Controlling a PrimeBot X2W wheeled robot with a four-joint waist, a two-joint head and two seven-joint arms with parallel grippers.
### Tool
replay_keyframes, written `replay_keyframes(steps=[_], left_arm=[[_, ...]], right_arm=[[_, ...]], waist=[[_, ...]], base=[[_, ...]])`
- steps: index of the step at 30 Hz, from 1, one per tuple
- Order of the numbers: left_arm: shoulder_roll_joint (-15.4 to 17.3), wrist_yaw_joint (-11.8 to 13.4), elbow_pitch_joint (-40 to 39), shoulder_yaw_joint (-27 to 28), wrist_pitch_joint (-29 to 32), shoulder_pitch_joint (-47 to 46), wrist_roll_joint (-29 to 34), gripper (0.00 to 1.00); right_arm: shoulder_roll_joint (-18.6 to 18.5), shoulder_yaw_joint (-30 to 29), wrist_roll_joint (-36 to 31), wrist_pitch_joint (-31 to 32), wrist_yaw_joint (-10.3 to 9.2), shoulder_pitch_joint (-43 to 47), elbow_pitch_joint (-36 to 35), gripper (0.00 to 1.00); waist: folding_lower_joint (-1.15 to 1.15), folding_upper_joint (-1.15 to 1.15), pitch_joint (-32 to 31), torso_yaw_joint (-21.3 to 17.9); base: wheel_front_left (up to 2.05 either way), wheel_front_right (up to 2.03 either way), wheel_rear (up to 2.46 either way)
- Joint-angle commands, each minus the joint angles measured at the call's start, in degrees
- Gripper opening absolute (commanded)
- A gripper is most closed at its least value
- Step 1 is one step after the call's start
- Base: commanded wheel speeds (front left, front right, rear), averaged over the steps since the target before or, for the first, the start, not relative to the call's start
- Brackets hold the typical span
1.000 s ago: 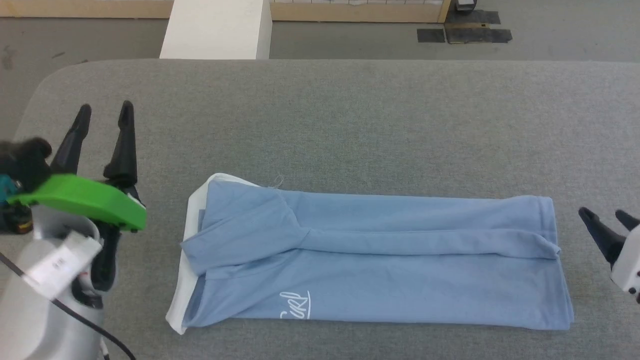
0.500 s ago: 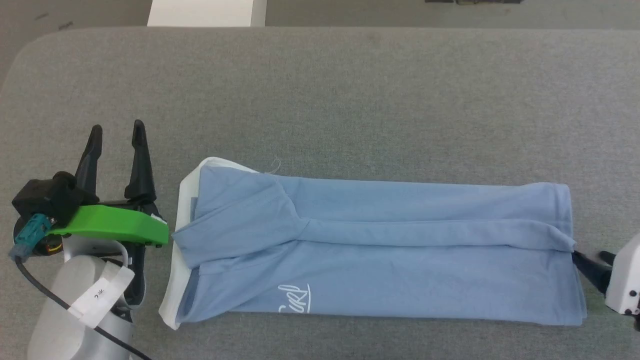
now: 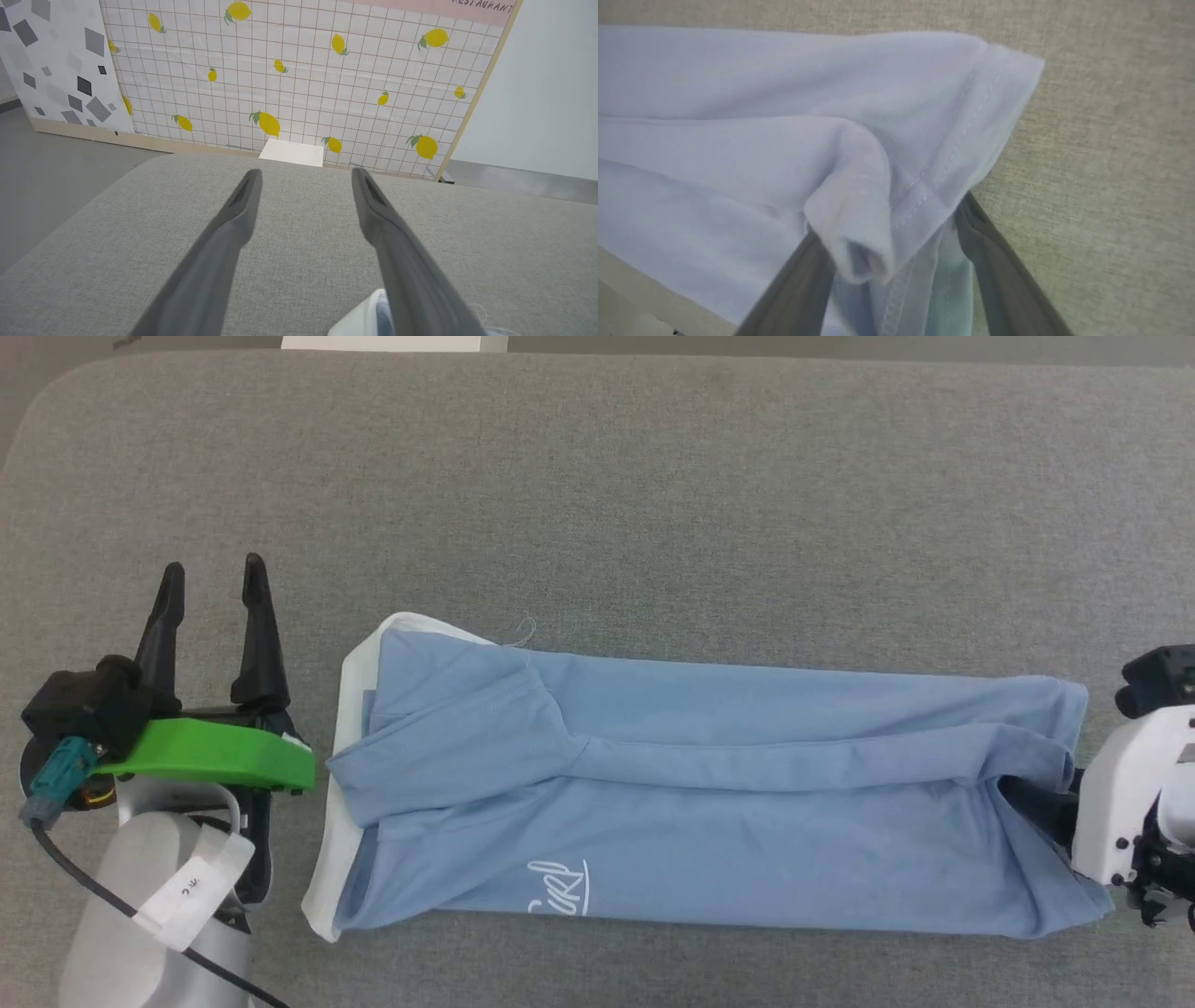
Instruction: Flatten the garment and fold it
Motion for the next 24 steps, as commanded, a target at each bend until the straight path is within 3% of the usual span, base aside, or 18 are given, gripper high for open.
replay_keyframes(steps=[1, 3, 4, 6, 18, 24], left_arm=[[-0.56, -0.44, 0.01, 0.26, -0.43, 0.30, 0.41, 1.00], [-0.84, -0.72, 0.35, 0.46, -0.43, 0.43, 0.61, 1.00], [-0.95, -0.87, 0.47, 0.58, -0.43, 0.48, 0.73, 1.00], [-1.13, -1.11, 0.65, 0.84, -0.43, 0.58, 0.93, 1.00], [-2.18, -1.92, 0.68, 1.68, -0.43, 1.29, 1.80, 1.00], [-2.19, -2.31, 0.67, 1.68, -0.43, 1.23, 1.99, 1.00]], right_arm=[[1.54, 2.15, 0.67, 0.66, 0.01, 0.41, 1.06, 1.00], [1.10, 2.71, 0.46, 1.55, 0.01, 0.38, 1.78, 1.00], [0.93, 2.87, 0.44, 1.92, 0.01, 0.36, 2.00, 0.54], [0.54, 2.87, 0.21, 2.21, 0.01, 0.36, 2.24, 0.00], [-1.64, -2.23, -1.97, 2.27, 0.01, 0.52, 3.03, 0.00], [-4.19, -9.14, -5.24, 2.76, 0.01, 1.04, 5.10, 0.00]], waist=[[0.00, 0.00, -0.18, 0.06], [0.00, 0.00, -0.42, 0.10], [0.00, 0.00, -0.51, 0.11], [0.00, 0.00, -0.63, 0.08], [0.00, 0.00, -0.62, 0.03], [0.00, 0.00, -0.11, 0.31]], base=[[0.00, 0.00, 0.00], [0.00, 0.00, 0.00], [0.00, 0.00, 0.00], [0.00, 0.00, 0.00], [0.00, 0.00, 0.00], [0.00, 0.00, 0.00]])
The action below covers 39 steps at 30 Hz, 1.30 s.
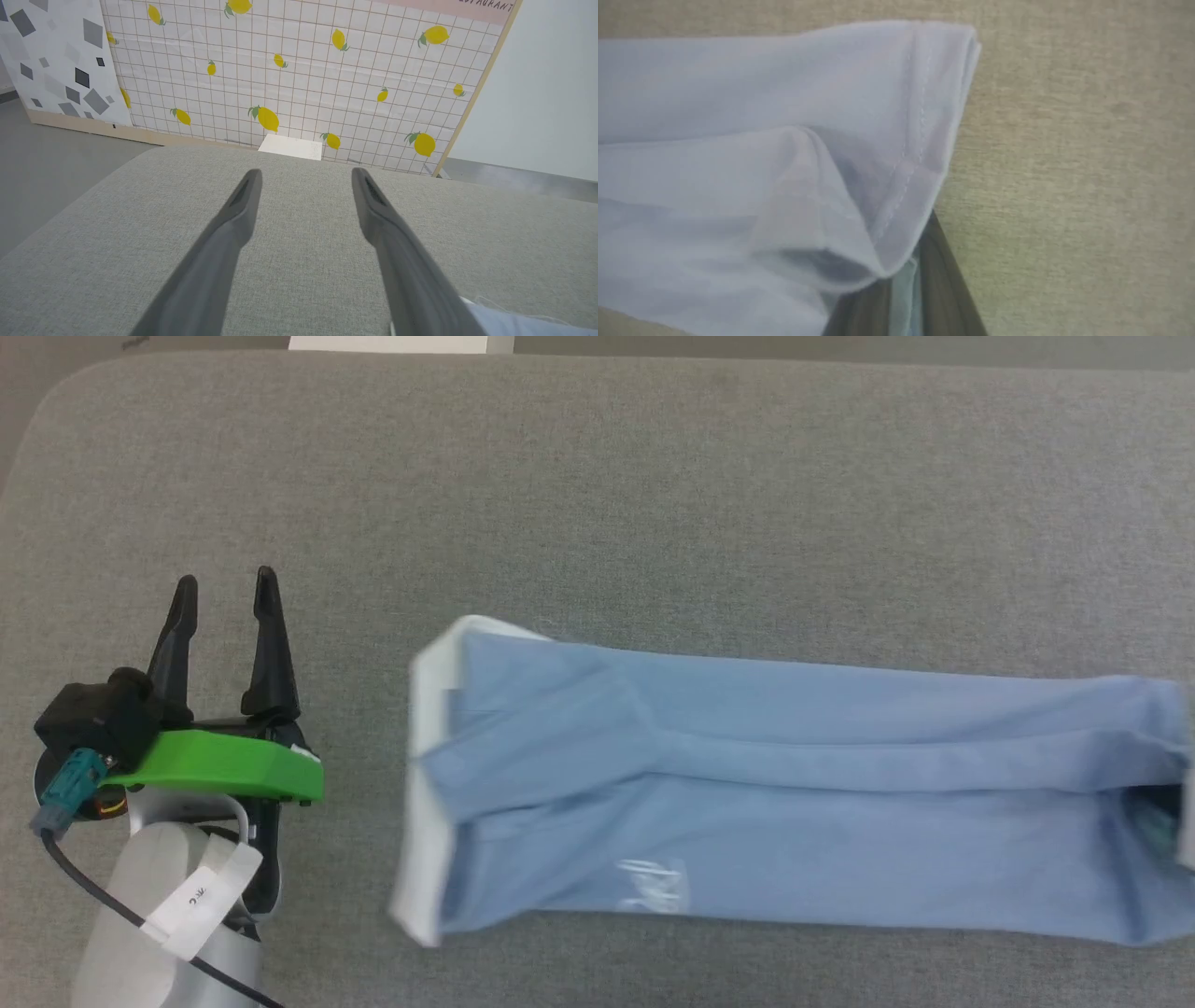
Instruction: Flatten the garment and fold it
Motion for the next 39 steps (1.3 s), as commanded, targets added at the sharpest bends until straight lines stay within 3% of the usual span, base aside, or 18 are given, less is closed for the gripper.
replay_keyframes(steps=[1, 8, 14, 28, 33, 39], left_arm=[[-0.08, -0.35, 0.05, 0.11, -0.26, 0.29, 0.76, 1.00], [0.13, -0.56, 0.01, 0.04, -0.26, 0.03, 0.73, 1.00], [0.08, -0.53, 0.62, -0.22, -0.26, -0.02, 0.68, 1.00], [0.14, -0.12, 1.90, -0.47, -0.25, 2.96, 0.18, 1.00], [0.01, -0.08, 1.72, -0.77, -0.25, 3.46, -0.07, 1.00], [-0.18, -0.22, 1.68, -1.05, -0.25, 4.08, -0.40, 1.00]], right_arm=[[-0.95, -2.55, -1.55, 0.55, -0.13, 0.79, 1.52, 0.00], [-1.73, -12.58, -8.53, 3.35, -0.13, 0.41, 3.07, 0.00], [-0.63, -14.73, -12.56, 6.77, -0.13, -0.24, 0.15, 0.00], [-0.40, -0.48, -7.34, 25.63, -0.13, -1.07, -17.34, 0.00], [1.69, 5.78, -4.80, 27.37, -0.13, -2.71, -20.81, 0.00], [5.73, 15.60, -2.01, 25.05, -0.13, -6.56, -19.84, 0.00]], waist=[[-0.01, 0.00, 0.24, 0.10], [-0.01, 0.00, 0.87, 0.34], [-0.01, 0.00, 0.48, 0.09], [-0.01, 0.00, -4.73, -1.05], [-0.01, 0.00, -5.44, -0.67], [-0.01, 0.00, -5.79, 0.16]], base=[[0.00, 0.00, 0.00], [0.00, 0.00, 0.00], [0.00, 0.00, 0.00], [0.00, 0.00, 0.00], [0.00, 0.00, 0.00], [0.00, 0.00, 0.00]])
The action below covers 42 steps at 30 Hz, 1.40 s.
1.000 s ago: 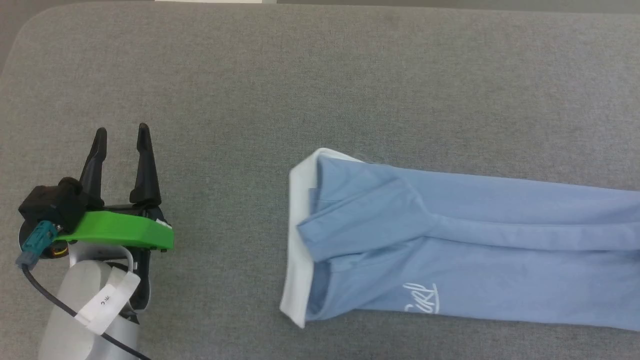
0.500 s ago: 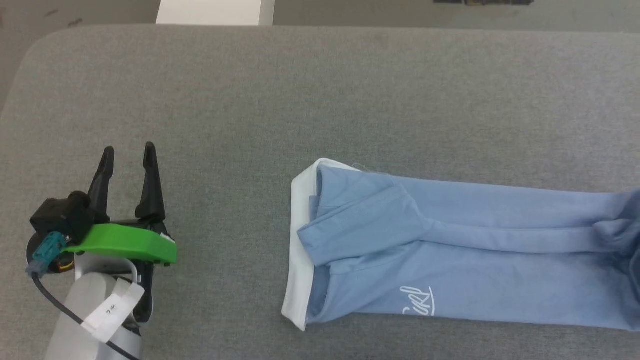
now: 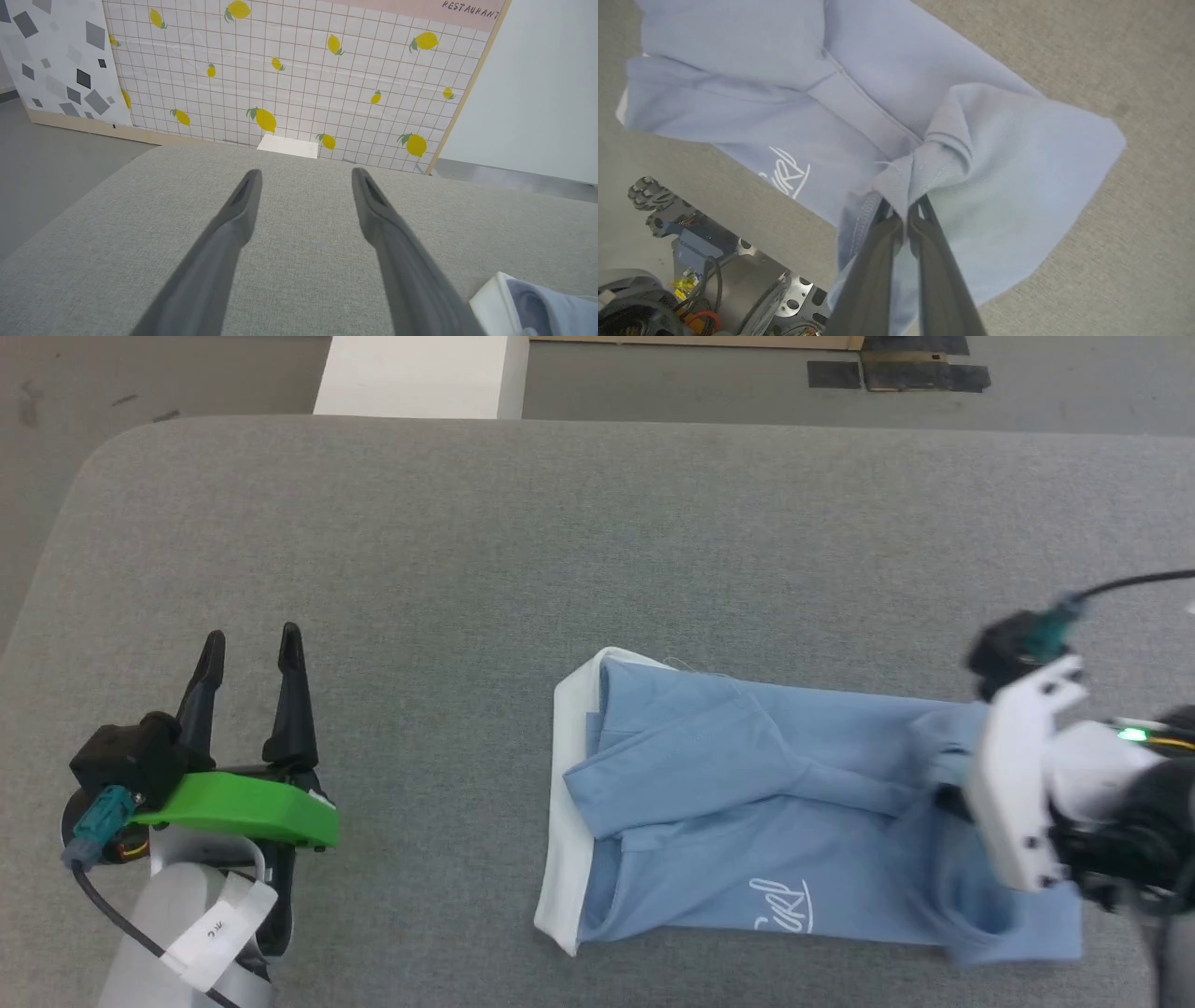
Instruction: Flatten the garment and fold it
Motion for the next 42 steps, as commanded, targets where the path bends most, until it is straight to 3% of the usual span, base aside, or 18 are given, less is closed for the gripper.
replay_keyframes(steps=[1, 17, 29, 30, 31, 32, 42], left_arm=[[-0.11, 0.25, -0.09, -0.01, -0.25, 0.64, -0.16, 1.00], [-1.29, -0.09, 0.36, -0.75, -0.26, -0.35, -0.67, 1.00], [-2.55, -0.90, 0.97, -0.68, -0.26, -1.56, -0.29, 1.00], [-2.58, -0.95, 1.07, -0.60, -0.26, -1.59, -0.22, 1.00], [-2.57, -0.99, 1.15, -0.51, -0.26, -1.58, -0.18, 1.00], [-2.51, -1.05, 1.28, -0.35, -0.26, -1.51, -0.12, 1.00], [-2.02, -1.24, 2.80, -0.11, -0.26, -0.40, 0.37, 1.00]], right_arm=[[1.32, 1.94, 0.85, -1.36, -0.09, -1.99, 0.70, 0.00], [12.40, 22.01, 4.01, -16.55, -0.09, -17.14, 16.69, 0.00], [16.40, 28.58, 3.79, -27.46, -0.09, -21.48, 30.74, 0.00], [16.65, 28.87, 4.28, -28.23, -0.09, -21.72, 31.32, 0.23], [16.84, 29.11, 4.66, -28.92, -0.09, -22.00, 31.50, 0.73], [17.08, 29.51, 5.32, -29.51, -0.09, -22.33, 31.59, 1.00], [16.53, 32.13, 13.08, -34.47, -0.09, -25.45, 25.34, 1.00]], waist=[[0.00, 0.00, 0.04, 0.41], [0.00, 0.00, 2.77, 3.73], [0.00, 0.00, 4.90, 5.57], [0.00, 0.00, 4.92, 5.54], [0.00, 0.00, 4.86, 5.45], [0.00, 0.00, 4.70, 5.25], [0.00, 0.00, 0.31, 2.48]], base=[[0.00, 0.00, 0.00], [0.00, 0.00, 0.00], [0.00, 0.00, 0.00], [0.00, 0.00, 0.00], [0.00, 0.00, 0.00], [0.00, 0.00, 0.00], [0.00, 0.00, 0.00]])
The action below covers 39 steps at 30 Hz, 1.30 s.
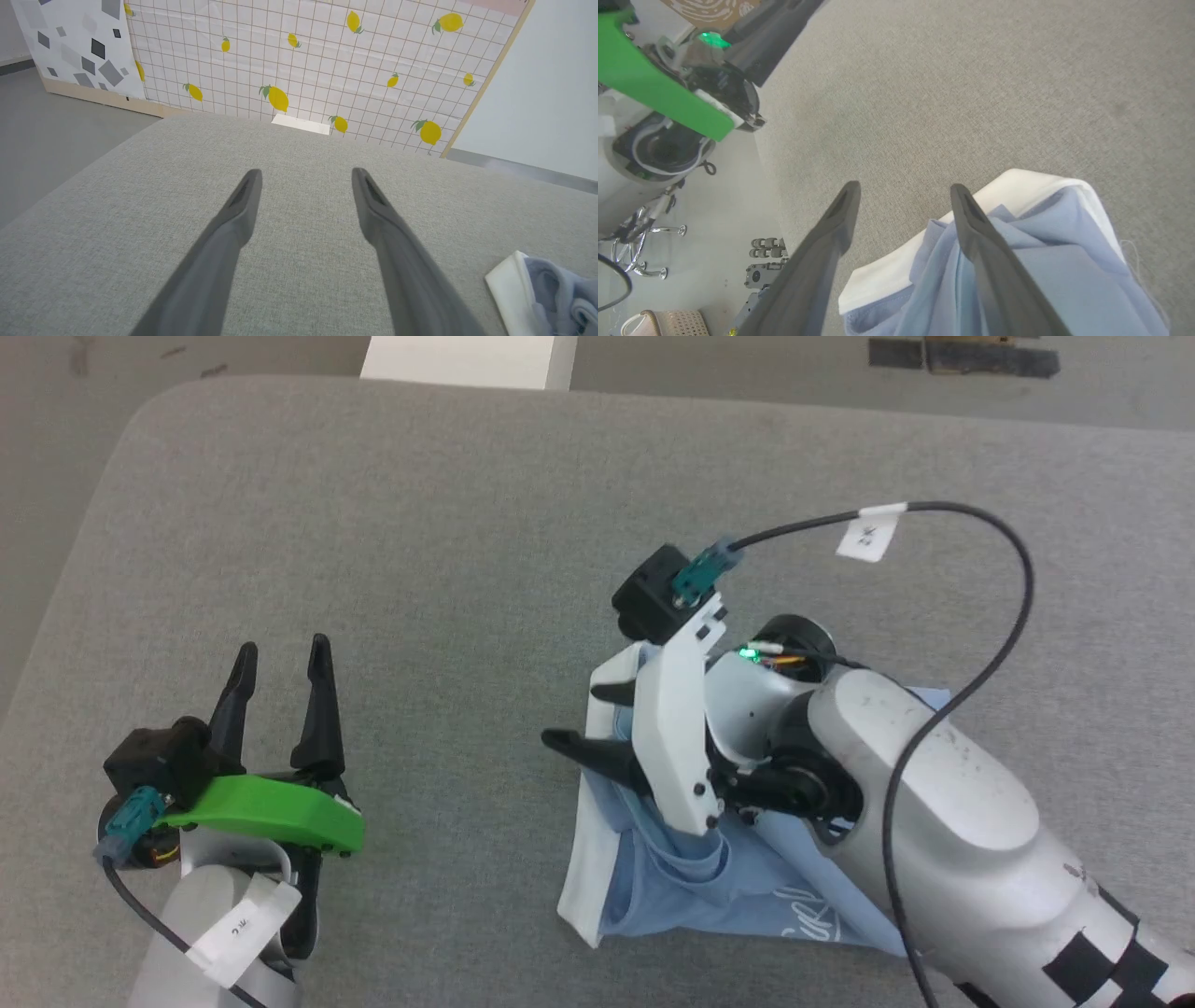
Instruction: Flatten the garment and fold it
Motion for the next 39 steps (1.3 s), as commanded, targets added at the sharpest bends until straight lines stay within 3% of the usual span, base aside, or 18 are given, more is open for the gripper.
replay_keyframes(steps=[1, 5, 11, 17, 23, 33, 39], left_arm=[[0.42, -0.13, 0.29, 0.15, -0.22, 0.37, 0.41, 1.00], [0.91, 0.10, 0.33, 0.21, -0.18, 1.16, 0.54, 1.00], [1.63, 0.96, -0.99, 0.84, -0.19, 2.10, 0.99, 1.00], [1.80, 1.82, -2.51, 1.41, -0.21, 3.52, 1.27, 1.00], [1.63, 2.21, -3.18, 1.24, -0.21, 4.62, 1.62, 1.00], [1.82, 2.60, -3.12, -0.49, 1.66, 4.78, 2.19, 1.00], [2.05, 3.29, -2.53, -1.20, 3.04, 4.63, 2.58, 1.00]], right_arm=[[-0.47, -0.44, 0.99, -1.30, -0.08, -0.83, -0.80, 1.00], [-1.97, -2.44, 1.96, -6.48, -0.08, -1.17, -3.57, 1.00], [-5.68, -8.31, -0.92, -20.50, -0.08, -0.26, -7.72, 1.00], [-8.28, -19.41, -8.54, -36.85, -0.08, 4.08, -7.72, 1.00], [-6.93, -32.79, -16.69, -48.44, -0.08, 12.46, -7.30, 1.00], [0.03, -48.64, -26.95, -53.29, -0.08, 28.19, -9.19, 1.00], [2.11, -50.59, -30.17, -50.25, -0.08, 34.84, -9.92, 1.00]], waist=[[0.00, 0.00, -2.19, -1.51], [0.00, 0.00, -4.53, -2.93], [0.00, 0.00, -7.30, -5.17], [0.00, 0.00, -9.19, -6.95], [0.00, 0.00, -10.28, -7.54], [0.00, 0.00, -10.68, -6.96], [0.00, 0.00, -10.66, -6.94]], base=[[0.00, 0.00, 0.00], [0.00, 0.00, 0.00], [0.00, 0.00, 0.00], [0.00, 0.00, 0.00], [0.00, 0.00, 0.00], [0.00, 0.00, 0.00], [0.00, 0.00, 0.00]])
